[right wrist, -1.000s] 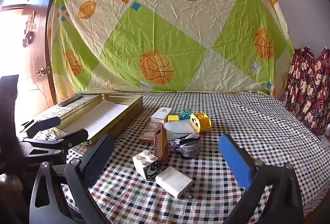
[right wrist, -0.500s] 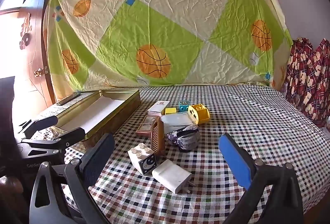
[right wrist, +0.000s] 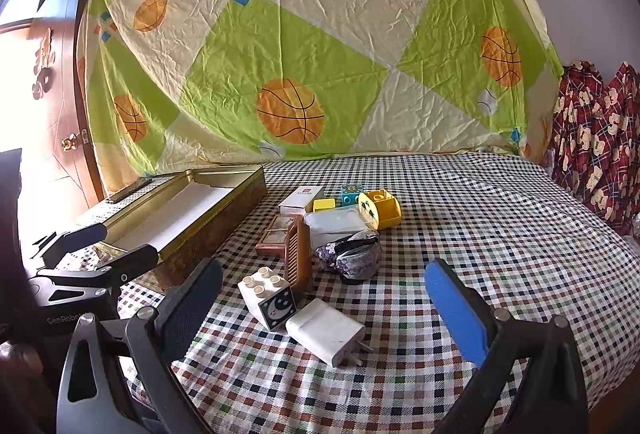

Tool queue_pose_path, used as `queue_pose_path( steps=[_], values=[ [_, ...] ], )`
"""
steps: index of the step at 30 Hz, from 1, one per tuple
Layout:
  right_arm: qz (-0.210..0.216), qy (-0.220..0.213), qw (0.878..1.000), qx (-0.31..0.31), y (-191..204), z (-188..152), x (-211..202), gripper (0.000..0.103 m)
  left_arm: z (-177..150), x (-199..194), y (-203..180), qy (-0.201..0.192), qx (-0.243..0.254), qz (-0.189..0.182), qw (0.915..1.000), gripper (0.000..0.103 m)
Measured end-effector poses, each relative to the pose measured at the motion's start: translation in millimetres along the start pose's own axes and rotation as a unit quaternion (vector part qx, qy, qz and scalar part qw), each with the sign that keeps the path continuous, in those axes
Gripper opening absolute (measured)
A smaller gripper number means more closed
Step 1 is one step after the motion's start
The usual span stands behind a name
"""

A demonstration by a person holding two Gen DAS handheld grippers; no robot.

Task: Organize rigid objects
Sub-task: 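Move the left tool toward the white Lego brick beside the tin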

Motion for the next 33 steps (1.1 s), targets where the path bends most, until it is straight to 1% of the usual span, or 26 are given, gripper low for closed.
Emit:
queue_pose_path(
  steps=[11,28,33],
  values=[
    [-0.003,0.001,1.000,0.002,-2.9,-4.2,-0.4,0.102,-0.5,3.9,0.6,0.004,0.000,0.003,1.0000,0.103],
    [-0.017,0.010,1.000,-0.002,-10.9,-12.5,2.8,0.102,-6.4,8.6,-10.9,0.011,0.010,0.000,0.9999,0.103],
    [-0.028,0.015,0.999,0.001,-17.6,-16.5,4.6,0.102,-7.7,11.5,-18.3,0.013,0.011,-0.014,0.9998,0.103]
  ],
)
Point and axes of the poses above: each gripper's, at about its wrist camera, not at the fingertips, and x roughly the way its jaws point, y to its left, z to its top, the point moved 1 cm from there along x, roughly the way its jaws point, and after that the axes turned 11 degrees about -y, right-handed, at the moved point
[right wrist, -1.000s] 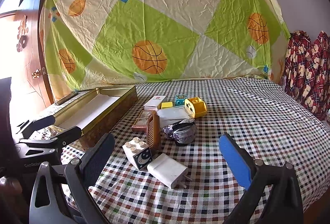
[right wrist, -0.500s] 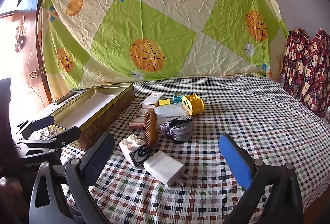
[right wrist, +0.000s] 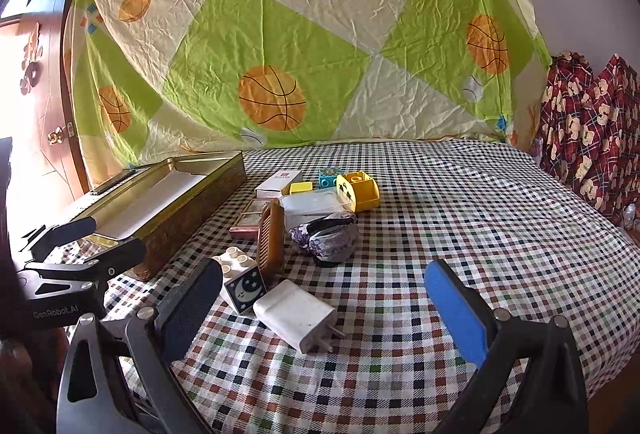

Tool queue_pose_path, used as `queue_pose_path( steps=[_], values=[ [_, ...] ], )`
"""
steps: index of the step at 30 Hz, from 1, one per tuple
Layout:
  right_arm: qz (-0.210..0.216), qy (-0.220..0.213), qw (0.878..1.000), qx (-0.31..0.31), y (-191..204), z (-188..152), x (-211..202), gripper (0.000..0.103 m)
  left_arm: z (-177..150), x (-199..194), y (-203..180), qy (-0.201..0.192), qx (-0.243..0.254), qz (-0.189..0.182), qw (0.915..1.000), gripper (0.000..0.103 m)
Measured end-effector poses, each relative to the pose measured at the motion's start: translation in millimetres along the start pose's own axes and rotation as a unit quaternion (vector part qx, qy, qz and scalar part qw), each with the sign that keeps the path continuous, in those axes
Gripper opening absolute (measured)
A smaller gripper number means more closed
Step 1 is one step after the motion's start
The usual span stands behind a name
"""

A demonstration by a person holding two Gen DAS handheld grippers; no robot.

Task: Organize rigid objects
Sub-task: 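Move the left tool toward the white Lego brick beside the tin, then grasp the white Lego brick with left tool while right tool grasps white charger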

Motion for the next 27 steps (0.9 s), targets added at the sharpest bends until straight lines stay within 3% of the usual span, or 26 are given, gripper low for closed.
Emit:
queue_pose_path(
  steps=[16,21,25,26,27],
  values=[
    [-0.027,0.003,0.999,0.037,-37.9,-10.2,2.2,0.102,3.1,26.2,-58.1,0.029,0.038,-0.065,0.9968,0.100],
    [-0.025,0.002,0.999,0.040,-41.4,-11.5,2.0,0.102,-1.7,43.5,-65.5,0.061,0.036,-0.079,0.9943,0.085],
    [-0.022,0.004,0.999,0.037,-40.5,-13.4,4.3,0.102,-8.7,54.1,-67.6,0.090,0.030,-0.110,0.9894,0.053],
    [-0.021,0.005,0.999,0.037,-39.8,-14.3,5.5,0.102,-10.2,55.3,-68.4,0.093,0.031,-0.116,0.9885,0.037],
    [-0.019,0.006,0.999,0.035,-38.8,-15.3,6.8,0.102,-11.2,55.5,-68.9,0.094,0.031,-0.121,0.9877,0.031]
  ],
)
Point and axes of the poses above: each gripper's, at about its wrist camera, not at the fingertips, and x roughly the way its jaws point, y to its left, z to its top, the point moved 1 cm from there along x, roughly the way its jaws point, and after that the axes turned 11 degrees about -y, right-handed, at the moved point
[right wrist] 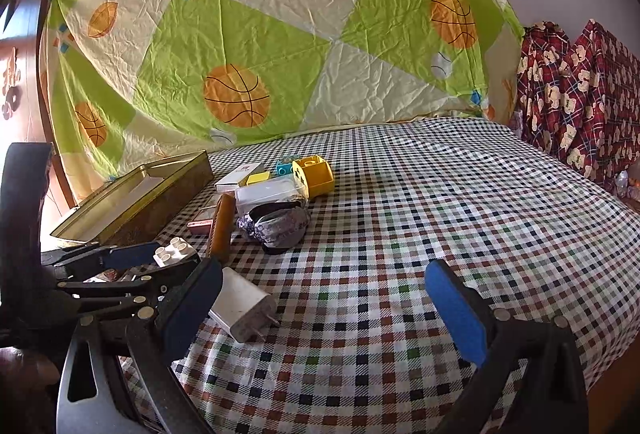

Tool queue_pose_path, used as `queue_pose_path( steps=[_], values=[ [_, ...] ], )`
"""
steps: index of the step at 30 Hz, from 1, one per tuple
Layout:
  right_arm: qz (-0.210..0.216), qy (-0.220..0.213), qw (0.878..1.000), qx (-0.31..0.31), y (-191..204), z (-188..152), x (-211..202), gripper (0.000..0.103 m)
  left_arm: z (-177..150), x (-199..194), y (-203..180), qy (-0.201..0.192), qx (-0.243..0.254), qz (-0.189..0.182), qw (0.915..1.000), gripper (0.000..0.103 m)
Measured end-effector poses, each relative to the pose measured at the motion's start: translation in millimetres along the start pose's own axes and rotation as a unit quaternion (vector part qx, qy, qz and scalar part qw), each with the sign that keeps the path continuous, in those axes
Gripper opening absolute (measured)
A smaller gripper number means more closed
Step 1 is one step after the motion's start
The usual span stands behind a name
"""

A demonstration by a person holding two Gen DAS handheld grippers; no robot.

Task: Organize rigid objects
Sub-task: 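Grasp the white Lego brick with left tool while right tool grasps white charger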

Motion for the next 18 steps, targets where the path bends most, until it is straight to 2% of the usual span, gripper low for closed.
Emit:
queue_pose_path(
  steps=[4,11,13,15,18],
  values=[
    [0.012,0.004,1.000,-0.017,10.2,-2.9,4.3,0.102,-1.5,-6.8,5.6,-0.011,-0.008,-0.002,0.9999,0.030],
    [0.050,0.011,0.997,-0.053,39.8,-4.8,12.0,0.101,-3.0,-25.3,26.9,-0.051,-0.008,0.046,0.9976,0.030],
    [0.058,0.025,0.996,-0.066,48.7,-9.2,17.9,0.098,-4.2,-27.6,33.8,-0.057,-0.011,0.058,0.9967,0.030],
    [0.066,0.041,0.994,-0.074,55.0,-13.6,24.3,0.087,-6.4,-28.0,38.1,-0.058,-0.012,0.065,0.9961,0.030],
    [0.069,0.069,0.992,-0.077,56.4,-18.4,34.2,0.078,-7.2,-29.5,43.4,-0.062,-0.018,0.067,0.9956,0.030]
  ],
)
Point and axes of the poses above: each gripper's, at about its wrist camera, not at the fingertips, and x roughly the way its jaws point, y to its left, z to its top, the point moved 1 cm from there along x, roughly the way its jaws point, and after that the axes turned 11 degrees about -y, right-handed, at the moved point
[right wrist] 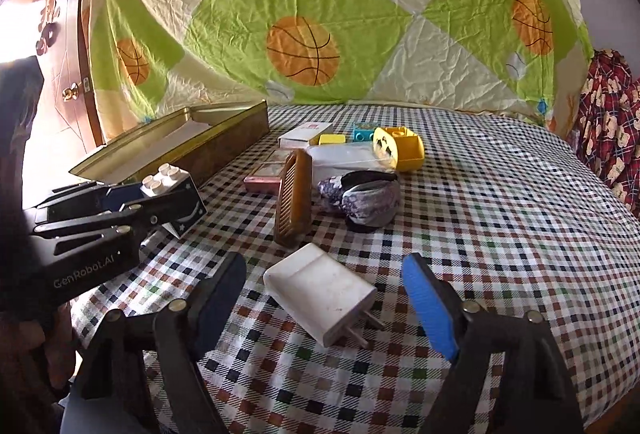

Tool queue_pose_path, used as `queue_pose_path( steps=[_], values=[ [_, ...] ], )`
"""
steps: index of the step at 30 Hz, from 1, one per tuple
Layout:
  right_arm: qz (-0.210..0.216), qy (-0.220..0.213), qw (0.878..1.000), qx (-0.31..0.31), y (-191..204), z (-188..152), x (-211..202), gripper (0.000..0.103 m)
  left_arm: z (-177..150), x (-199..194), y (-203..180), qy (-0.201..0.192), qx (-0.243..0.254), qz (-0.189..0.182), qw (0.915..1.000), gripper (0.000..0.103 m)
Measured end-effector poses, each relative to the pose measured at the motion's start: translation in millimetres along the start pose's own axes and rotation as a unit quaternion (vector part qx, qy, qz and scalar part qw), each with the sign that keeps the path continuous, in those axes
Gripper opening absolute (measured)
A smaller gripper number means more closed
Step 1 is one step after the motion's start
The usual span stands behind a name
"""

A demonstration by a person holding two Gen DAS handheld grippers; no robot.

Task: Organize rigid objects
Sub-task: 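Grasp the white Lego brick with left tool while right tool grasps white charger, then carry the brick and charger over the gold tin with both tools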

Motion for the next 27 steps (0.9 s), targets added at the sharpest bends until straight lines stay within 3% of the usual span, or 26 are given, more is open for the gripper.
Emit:
queue_pose_path(
  steps=[5,11,27],
  values=[
    [0.006,0.025,1.000,-0.008,1.7,-5.0,6.7,0.062,-0.6,-0.1,5.3,-0.002,-0.016,-0.015,0.9998,0.030],
    [0.013,0.024,0.999,-0.021,3.7,-4.7,6.8,0.060,-1.4,-2.0,8.6,-0.007,-0.030,-0.026,0.9992,0.030],
    [-0.004,-0.088,0.995,-0.049,10.3,20.9,-12.3,0.060,-1.8,-11.7,10.5,-0.041,-0.037,-0.016,0.9984,0.030]
  ],
)
Point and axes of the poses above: each gripper's, at about its wrist camera, not at the fingertips, and x roughly the way its jaws point, y to its left, z to its top, the point moved 1 cm from there along x, roughly the way its jaws point, and after that the axes turned 11 degrees about -y, right-handed, at the moved point
